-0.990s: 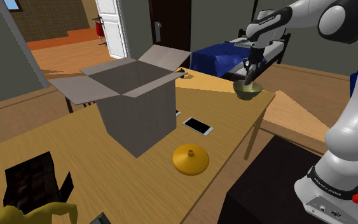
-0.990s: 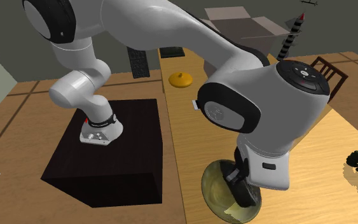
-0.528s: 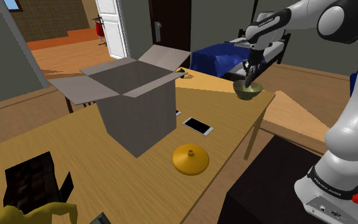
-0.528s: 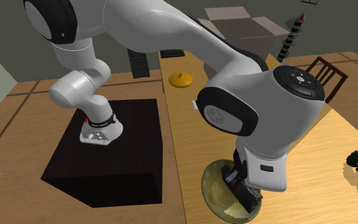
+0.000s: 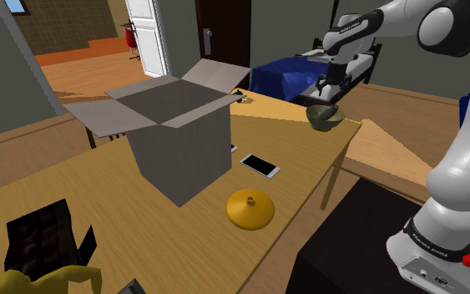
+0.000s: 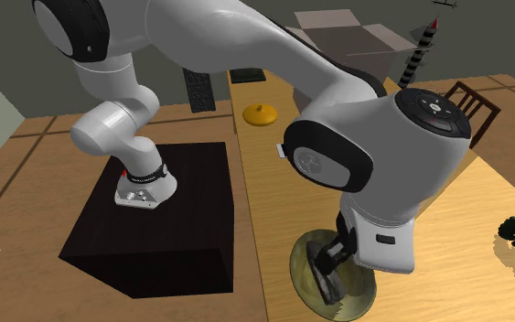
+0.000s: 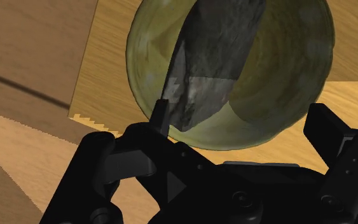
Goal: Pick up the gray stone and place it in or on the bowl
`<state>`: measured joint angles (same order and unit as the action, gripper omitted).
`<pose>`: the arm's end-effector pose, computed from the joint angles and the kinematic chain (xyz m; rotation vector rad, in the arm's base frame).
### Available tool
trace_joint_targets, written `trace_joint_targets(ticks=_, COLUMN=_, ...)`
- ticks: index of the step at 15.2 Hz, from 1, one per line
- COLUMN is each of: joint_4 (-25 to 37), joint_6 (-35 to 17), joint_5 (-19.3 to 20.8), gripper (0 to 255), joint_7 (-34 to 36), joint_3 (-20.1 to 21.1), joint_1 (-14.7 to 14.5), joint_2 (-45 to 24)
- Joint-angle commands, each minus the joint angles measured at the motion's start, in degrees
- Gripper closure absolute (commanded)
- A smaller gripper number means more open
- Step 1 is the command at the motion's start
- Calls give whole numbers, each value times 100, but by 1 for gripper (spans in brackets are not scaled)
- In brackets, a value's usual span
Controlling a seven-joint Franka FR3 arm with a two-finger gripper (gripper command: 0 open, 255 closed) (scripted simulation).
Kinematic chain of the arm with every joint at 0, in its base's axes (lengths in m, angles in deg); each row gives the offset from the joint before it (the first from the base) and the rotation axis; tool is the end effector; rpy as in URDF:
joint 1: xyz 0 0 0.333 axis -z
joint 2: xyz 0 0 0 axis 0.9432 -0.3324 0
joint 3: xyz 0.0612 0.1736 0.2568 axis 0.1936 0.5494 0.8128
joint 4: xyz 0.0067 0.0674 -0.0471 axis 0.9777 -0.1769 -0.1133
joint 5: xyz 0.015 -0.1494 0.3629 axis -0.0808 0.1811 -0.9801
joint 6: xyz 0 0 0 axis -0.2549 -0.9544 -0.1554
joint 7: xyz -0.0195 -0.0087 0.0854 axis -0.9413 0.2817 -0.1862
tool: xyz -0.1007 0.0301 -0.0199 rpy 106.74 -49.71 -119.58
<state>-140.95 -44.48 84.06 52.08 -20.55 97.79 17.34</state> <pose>0.5308 -0.3783 0.4198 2.7164 -1.5411 0.0514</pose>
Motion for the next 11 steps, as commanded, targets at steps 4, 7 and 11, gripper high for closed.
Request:
trace_joint_targets(ticks=4, joint_4=421, joint_6=574, joint_5=32, gripper=0, joint_7=21, joint_3=-10, joint_1=-6, joint_2=155)
trace_joint_targets(ticks=7, joint_4=421, joint_6=574, joint_5=32, gripper=0, joint_7=21, joint_3=-10, joint_1=-6, joint_2=155)
trace_joint_targets(ticks=11, joint_4=421, joint_6=574, joint_5=32, gripper=0, joint_7=21, joint_3=-10, joint_1=-6, joint_2=155)
